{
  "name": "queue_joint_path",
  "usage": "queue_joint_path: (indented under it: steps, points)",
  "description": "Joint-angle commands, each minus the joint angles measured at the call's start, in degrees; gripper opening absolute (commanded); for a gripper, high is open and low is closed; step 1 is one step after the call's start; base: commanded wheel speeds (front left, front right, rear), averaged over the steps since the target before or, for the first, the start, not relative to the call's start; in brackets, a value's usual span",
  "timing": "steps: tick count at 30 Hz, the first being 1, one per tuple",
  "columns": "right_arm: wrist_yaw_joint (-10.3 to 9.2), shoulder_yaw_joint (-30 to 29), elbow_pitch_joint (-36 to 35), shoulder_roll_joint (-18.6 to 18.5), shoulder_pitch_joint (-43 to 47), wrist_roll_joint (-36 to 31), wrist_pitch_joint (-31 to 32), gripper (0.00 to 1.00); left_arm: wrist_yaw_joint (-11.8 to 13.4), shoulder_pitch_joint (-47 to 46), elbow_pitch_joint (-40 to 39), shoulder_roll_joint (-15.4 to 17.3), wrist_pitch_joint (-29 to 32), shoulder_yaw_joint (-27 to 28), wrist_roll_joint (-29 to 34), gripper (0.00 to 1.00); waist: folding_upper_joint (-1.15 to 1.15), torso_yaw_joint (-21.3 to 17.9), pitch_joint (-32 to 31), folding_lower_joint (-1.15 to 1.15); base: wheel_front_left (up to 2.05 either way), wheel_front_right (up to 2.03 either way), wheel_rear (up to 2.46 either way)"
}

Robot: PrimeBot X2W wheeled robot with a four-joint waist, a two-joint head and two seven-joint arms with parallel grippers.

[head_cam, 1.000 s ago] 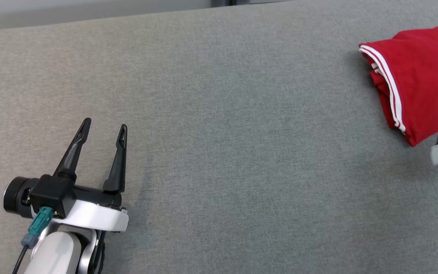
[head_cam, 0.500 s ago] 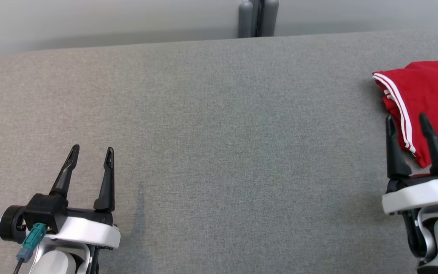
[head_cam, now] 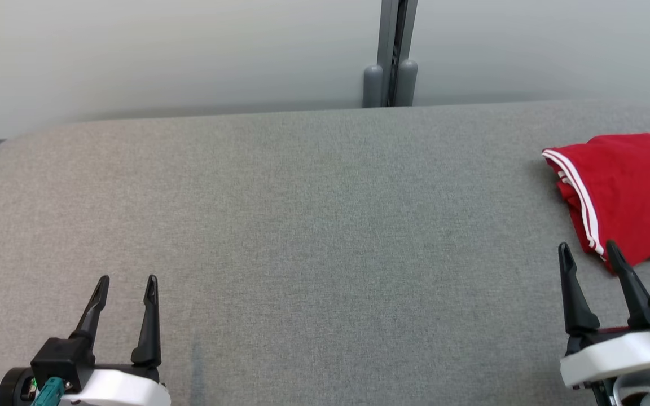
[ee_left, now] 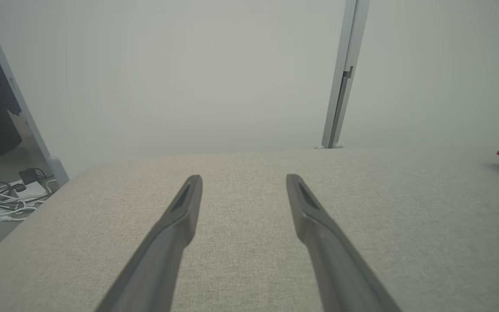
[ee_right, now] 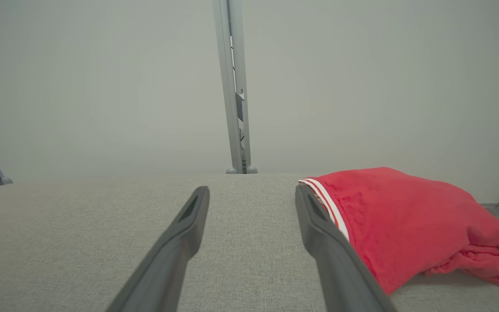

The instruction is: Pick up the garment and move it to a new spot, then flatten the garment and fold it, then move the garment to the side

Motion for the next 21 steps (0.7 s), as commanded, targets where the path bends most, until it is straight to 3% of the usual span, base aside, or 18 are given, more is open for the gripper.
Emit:
queue_joint_path:
  steps: [1,21]
  points:
    - [-0.01,-0.2,-0.8,-0.1,1.0,-0.3,0.3,1.00,0.4,0.5,0.1,0.2,-0.1,0.2,-0.1,1.00,0.00,0.3,-1.3,0.00,0.00,0.00,0.00]
    - [-0.01,0.3,-9.8,0.8,10.3,-0.7,4.8,1.00,1.9,6.9,-2.3,1.5,2.4,-0.1,-1.4,1.00,0.00,0.1,-5.6,0.00,0.00,0.00,0.00]
